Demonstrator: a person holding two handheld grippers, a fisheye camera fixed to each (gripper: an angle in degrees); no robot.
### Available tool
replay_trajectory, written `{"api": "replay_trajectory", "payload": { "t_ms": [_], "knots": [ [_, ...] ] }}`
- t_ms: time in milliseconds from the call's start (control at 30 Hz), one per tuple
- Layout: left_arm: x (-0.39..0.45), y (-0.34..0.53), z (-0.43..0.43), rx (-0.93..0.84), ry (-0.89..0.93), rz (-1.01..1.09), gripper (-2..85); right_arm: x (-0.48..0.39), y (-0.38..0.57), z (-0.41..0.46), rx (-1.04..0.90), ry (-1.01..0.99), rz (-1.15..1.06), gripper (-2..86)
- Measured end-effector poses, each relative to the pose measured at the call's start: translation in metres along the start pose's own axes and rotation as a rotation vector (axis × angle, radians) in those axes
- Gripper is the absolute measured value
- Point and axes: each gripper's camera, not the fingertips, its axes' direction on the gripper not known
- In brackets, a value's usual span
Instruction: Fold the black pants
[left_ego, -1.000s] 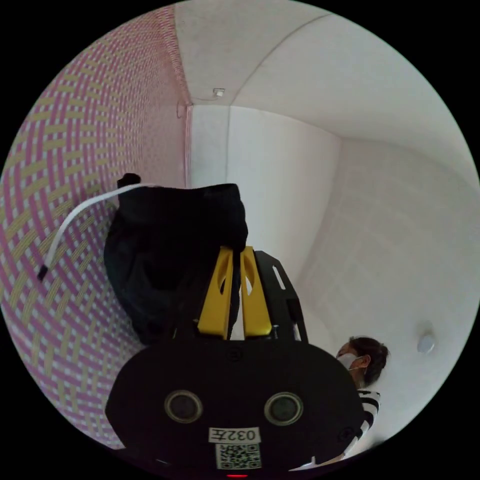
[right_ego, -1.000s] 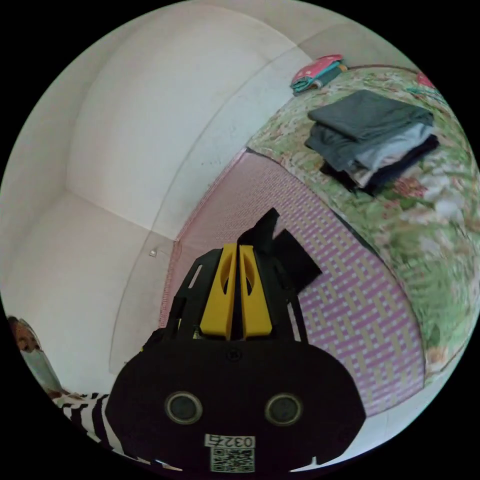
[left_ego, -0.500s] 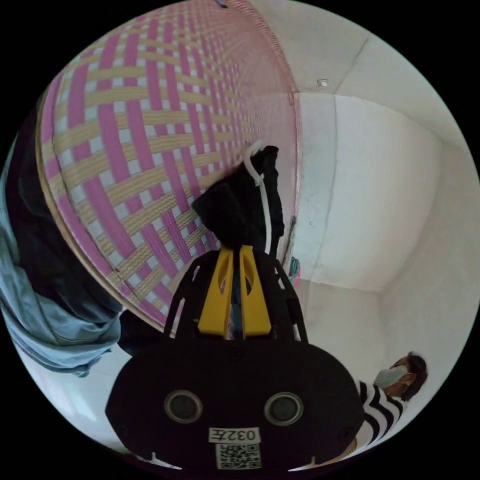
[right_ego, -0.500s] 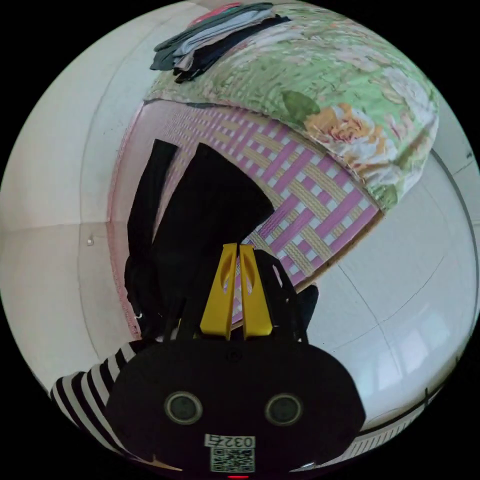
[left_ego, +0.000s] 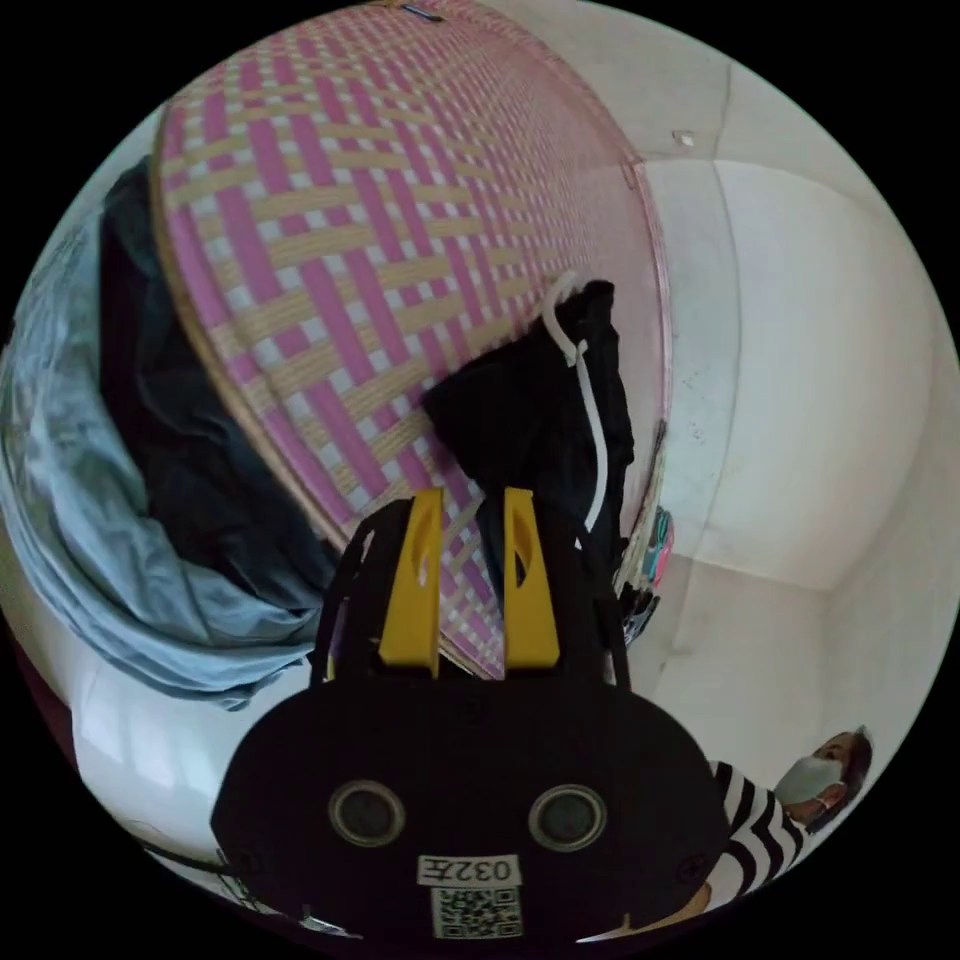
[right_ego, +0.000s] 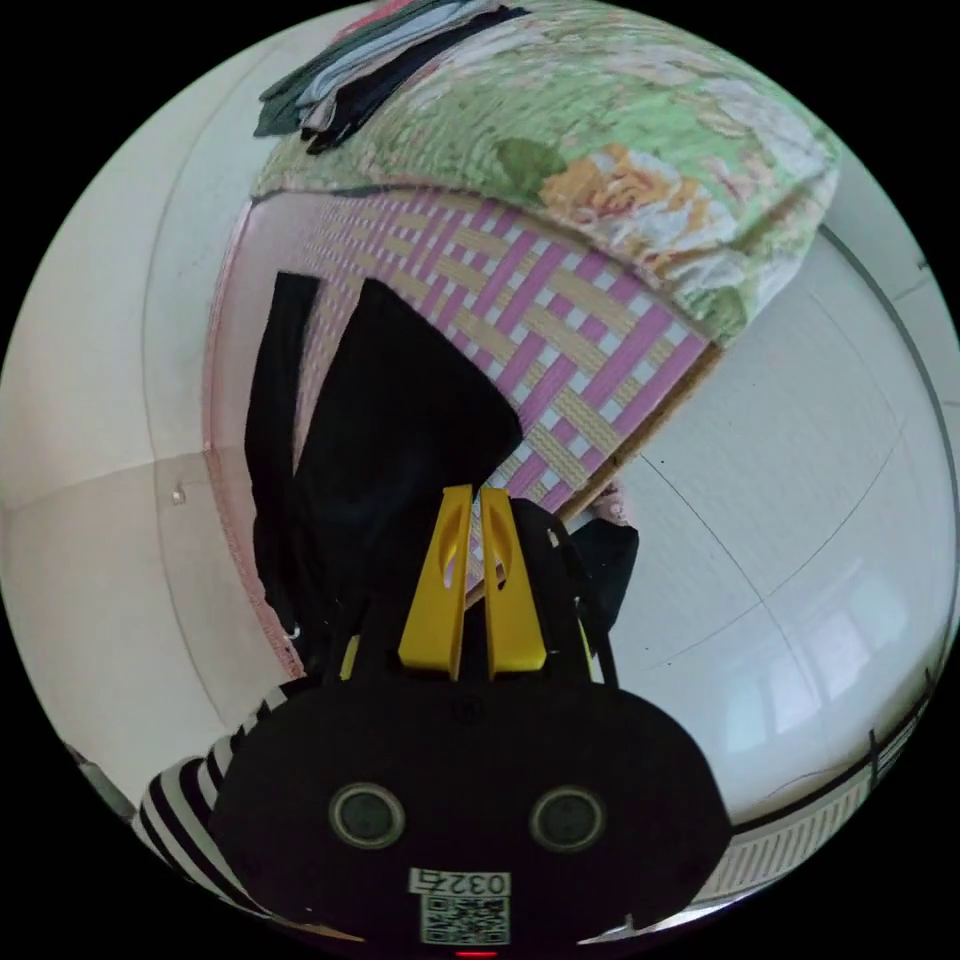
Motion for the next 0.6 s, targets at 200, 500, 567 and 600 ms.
{"api": "replay_trajectory", "payload": {
  "t_ms": [200, 500, 567, 600],
  "knots": [
    [0.012, 0.033, -0.086, 0.403, 0.047, -0.074, -0.7, 0.001, -0.006, -0.053, 0.241, -0.105, 0.003, -1.0],
    [0.167, -0.041, 0.021, 0.05, 0.252, 0.238, -0.9, -0.094, -0.081, 0.019, 0.042, -0.249, -0.193, 0.0],
    [0.213, -0.059, 0.06, -0.061, 0.262, 0.273, -0.9, -0.121, -0.107, 0.04, -0.01, -0.243, -0.206, 3.3],
    [0.224, -0.063, 0.069, -0.088, 0.246, 0.278, -0.9, -0.128, -0.113, 0.044, -0.019, -0.238, -0.211, 3.9]
  ]
}}
